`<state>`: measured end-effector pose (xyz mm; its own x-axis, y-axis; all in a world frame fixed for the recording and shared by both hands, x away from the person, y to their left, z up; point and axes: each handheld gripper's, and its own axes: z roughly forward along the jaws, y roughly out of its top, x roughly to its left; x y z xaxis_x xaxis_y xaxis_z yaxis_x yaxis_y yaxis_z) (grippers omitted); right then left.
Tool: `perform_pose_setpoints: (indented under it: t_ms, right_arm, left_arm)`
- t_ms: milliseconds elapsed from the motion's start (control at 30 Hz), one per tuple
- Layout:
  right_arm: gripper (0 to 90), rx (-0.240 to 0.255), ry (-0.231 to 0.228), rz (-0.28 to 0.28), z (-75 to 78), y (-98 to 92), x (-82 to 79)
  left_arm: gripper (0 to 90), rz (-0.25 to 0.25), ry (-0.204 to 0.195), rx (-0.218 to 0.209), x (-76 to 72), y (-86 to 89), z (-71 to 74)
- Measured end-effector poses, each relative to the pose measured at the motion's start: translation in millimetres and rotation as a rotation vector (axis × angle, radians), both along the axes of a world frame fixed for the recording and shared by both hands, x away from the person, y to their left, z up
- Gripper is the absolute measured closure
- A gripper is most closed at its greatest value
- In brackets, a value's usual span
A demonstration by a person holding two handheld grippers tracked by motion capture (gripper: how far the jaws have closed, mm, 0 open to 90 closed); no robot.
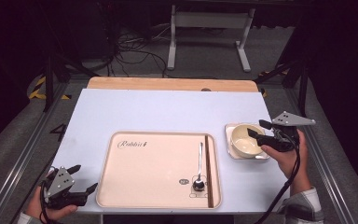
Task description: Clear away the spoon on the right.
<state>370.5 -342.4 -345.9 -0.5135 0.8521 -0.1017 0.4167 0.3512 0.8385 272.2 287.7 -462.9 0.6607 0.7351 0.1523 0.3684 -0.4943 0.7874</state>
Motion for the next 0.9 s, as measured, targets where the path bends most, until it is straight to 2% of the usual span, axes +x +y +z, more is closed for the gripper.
perform_pose_setpoints:
  t_ms: [167, 267, 433, 533, 667, 900]
  right_arm:
    - [33.2, 0.035, 0.052, -0.073, -10.4, -17.4, 9.8]
    - [32.4, 0.07, 0.1, -0.087, -18.6, -25.8, 16.5]
    - [31.1, 0.095, 0.169, -0.141, -31.4, -39.4, 26.9]
    - [30.3, 0.13, 0.223, -0.141, -39.6, -47.0, 32.2]
    - [27.1, 0.139, 0.286, -0.156, -49.3, -52.9, 37.4]
    - [22.8, 0.198, 0.357, -0.156, -60.1, -57.5, 43.5]
  left_arm:
    - [15.5, -0.003, 0.001, 0.007, -1.5, 0.5, 0.2]
    - [15.4, 0.001, 0.008, 0.003, -2.4, 1.8, -0.1]
    - [15.3, -0.003, 0.01, 0.008, -3.3, 1.4, -0.8]
    - [15.3, 0.001, 0.009, 0.007, -3.8, 2.2, -0.4]
    - [15.3, 0.014, -0.005, -0.002, -4.6, 3.0, 0.8]
    - [15.1, 0.015, -0.005, -0.001, -4.2, 3.9, 0.5]
